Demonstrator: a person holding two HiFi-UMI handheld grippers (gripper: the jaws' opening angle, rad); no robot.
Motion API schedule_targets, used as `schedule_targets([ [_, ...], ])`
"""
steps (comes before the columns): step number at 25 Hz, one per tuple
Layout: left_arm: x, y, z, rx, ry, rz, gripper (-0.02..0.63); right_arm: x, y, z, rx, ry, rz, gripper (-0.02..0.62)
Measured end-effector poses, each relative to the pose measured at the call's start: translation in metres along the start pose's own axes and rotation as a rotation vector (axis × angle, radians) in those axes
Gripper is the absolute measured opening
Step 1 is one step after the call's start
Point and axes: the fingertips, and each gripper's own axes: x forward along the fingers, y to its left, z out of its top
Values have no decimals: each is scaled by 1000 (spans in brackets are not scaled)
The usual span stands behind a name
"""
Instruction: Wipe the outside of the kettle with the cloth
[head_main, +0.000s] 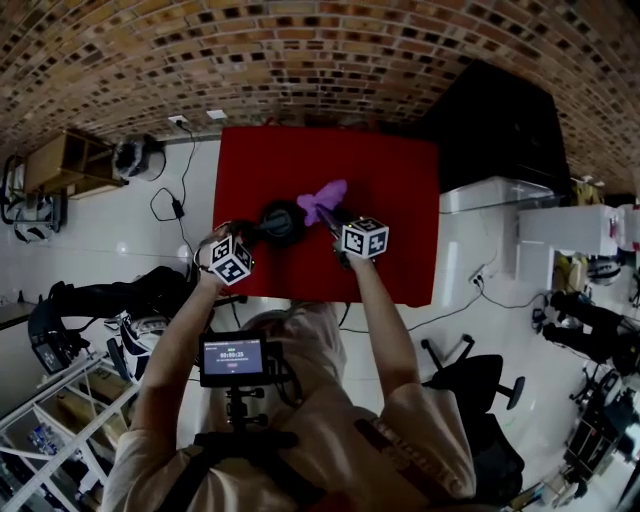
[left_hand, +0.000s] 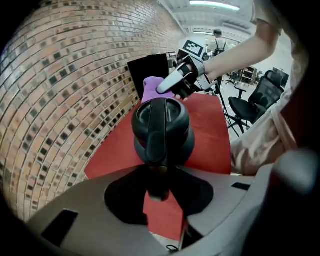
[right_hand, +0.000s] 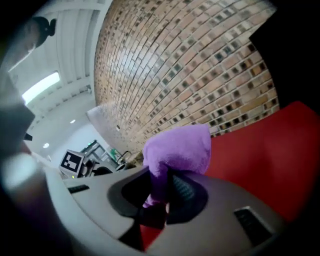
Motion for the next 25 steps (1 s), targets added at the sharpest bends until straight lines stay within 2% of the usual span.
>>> schedule_targets([
  [2,0,-1,0,-16,15,1,121,30,2,-17,43,58,55,83],
  [4,1,-2,-1,-28,27,7,121,49,-14,-39,119,107,33,78],
  [6,2,-2,-1,-41,36,14,121,57,-34,-63,172,168,-27,78],
  [9,4,-1,-1,-68,36,25,121,61,-56,-103,124,313,-123,77],
  [12,6,3,-4,-89,27,35,123,58,-69,-156,-16,564,-181,77],
  [13,6,3,-3,-101,16,33,124,56,-70,-166,-32,605,-190,77],
  [15,4,1,1,-120,-25,31,131,49,-72,-164,2,579,-207,78],
  [20,-8,-3,4,-195,-163,21,195,10,-66,-119,101,314,-223,80],
  [22,-15,-1,3,-278,-230,26,207,-16,-61,-104,106,240,-232,80],
  [25,-39,3,4,-457,-378,58,210,-58,-49,-83,95,156,-248,80],
])
